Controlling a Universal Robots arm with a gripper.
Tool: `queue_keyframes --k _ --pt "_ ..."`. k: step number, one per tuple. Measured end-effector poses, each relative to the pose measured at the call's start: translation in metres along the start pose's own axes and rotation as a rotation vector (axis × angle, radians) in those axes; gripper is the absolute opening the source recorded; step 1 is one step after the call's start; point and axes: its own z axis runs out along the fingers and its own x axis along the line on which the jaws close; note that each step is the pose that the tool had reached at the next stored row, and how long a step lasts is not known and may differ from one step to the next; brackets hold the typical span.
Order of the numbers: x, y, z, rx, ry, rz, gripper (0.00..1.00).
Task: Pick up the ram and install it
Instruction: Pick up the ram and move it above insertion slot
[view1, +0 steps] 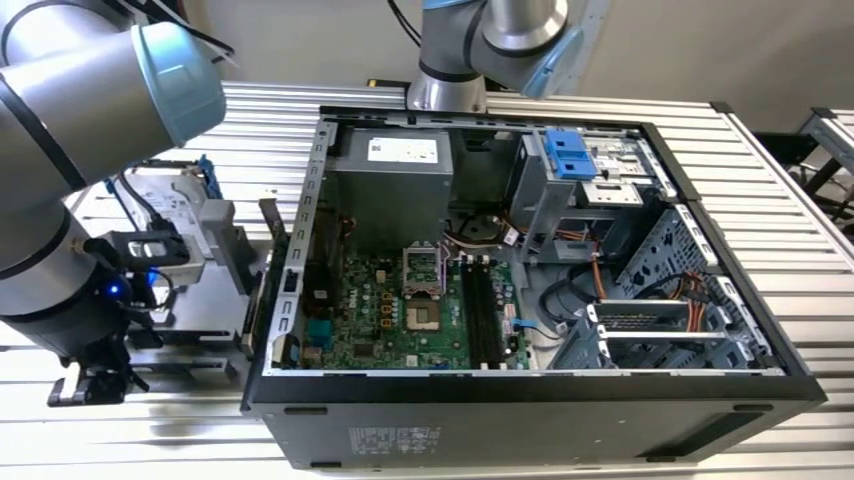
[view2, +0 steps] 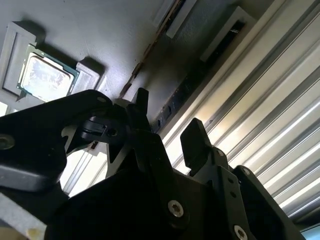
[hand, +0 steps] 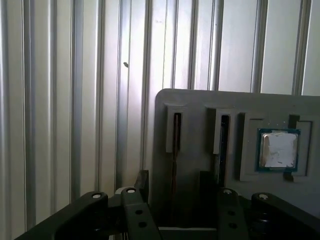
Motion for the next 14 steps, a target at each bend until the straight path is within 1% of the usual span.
queue_keyframes --k 14 --pt "0.0 0.0 0.0004 0.0 0.0 0.0 1.0"
